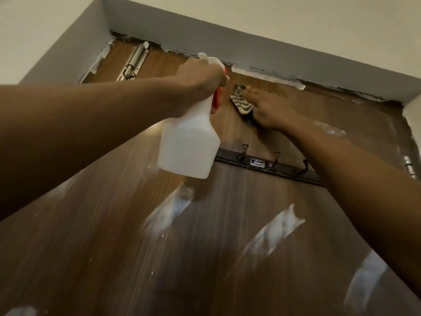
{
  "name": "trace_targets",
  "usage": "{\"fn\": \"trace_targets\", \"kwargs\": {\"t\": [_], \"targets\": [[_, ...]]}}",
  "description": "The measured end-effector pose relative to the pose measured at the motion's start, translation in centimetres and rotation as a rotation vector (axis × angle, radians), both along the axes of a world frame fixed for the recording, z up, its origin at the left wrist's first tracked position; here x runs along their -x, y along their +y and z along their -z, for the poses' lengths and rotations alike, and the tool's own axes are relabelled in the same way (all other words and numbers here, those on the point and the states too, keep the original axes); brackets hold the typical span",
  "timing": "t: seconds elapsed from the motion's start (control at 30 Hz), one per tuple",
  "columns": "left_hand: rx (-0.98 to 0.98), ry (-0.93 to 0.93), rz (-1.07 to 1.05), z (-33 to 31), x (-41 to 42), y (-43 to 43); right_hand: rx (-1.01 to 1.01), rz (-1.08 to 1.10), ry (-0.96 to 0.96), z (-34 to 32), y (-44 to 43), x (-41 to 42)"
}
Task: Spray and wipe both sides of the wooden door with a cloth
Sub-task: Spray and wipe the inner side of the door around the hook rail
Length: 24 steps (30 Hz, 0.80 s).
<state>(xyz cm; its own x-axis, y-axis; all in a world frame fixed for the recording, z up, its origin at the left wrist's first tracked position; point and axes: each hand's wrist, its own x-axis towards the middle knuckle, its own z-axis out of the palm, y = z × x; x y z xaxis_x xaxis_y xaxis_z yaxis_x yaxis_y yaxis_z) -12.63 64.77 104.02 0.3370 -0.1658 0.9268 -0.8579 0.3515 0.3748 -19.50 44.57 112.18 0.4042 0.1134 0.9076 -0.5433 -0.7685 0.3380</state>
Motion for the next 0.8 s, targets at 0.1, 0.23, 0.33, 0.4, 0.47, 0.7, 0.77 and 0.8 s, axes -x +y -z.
{"fn": "trace_targets", "kwargs": {"t": [0.1, 0.23, 0.33, 0.4, 0.47, 0.7, 0.77, 0.8], "targets": [[-0.018, -0.006, 0.024, 0.6, 0.4, -0.3, -0.029, -0.014, -0.152, 0.0, -3.8, 3.4], [-0.036, 0.014, 0.045, 1.3, 0.1, -1.0, -0.183, -0.051, -0.214, -3.8, -4.4, 3.4], [-0.026, 0.025, 0.046, 1.7, 0.4, -2.0, -0.205, -0.101, -0.184, -6.2, -3.4, 2.0], [-0.022, 0.027, 0.028, 1.9, 0.8, -3.0, -0.151, -0.117, -0.144, -5.0, -3.1, 2.3], [-0.004, 0.021, -0.004, 2.1, 1.6, -4.0, -0.102, -0.103, -0.100, -2.6, -4.3, 3.6], [0.014, 0.041, -0.004, 2.2, 4.7, -7.1, -0.149, -0.024, -0.172, -2.9, -14.2, 9.7], [0.024, 0.039, -0.017, 1.9, 5.6, -7.9, -0.164, -0.030, -0.195, -5.4, -14.0, 9.1], [0.028, 0.037, -0.022, 1.8, 6.2, -8.2, -0.151, -0.042, -0.189, -6.4, -13.7, 8.5]]}}
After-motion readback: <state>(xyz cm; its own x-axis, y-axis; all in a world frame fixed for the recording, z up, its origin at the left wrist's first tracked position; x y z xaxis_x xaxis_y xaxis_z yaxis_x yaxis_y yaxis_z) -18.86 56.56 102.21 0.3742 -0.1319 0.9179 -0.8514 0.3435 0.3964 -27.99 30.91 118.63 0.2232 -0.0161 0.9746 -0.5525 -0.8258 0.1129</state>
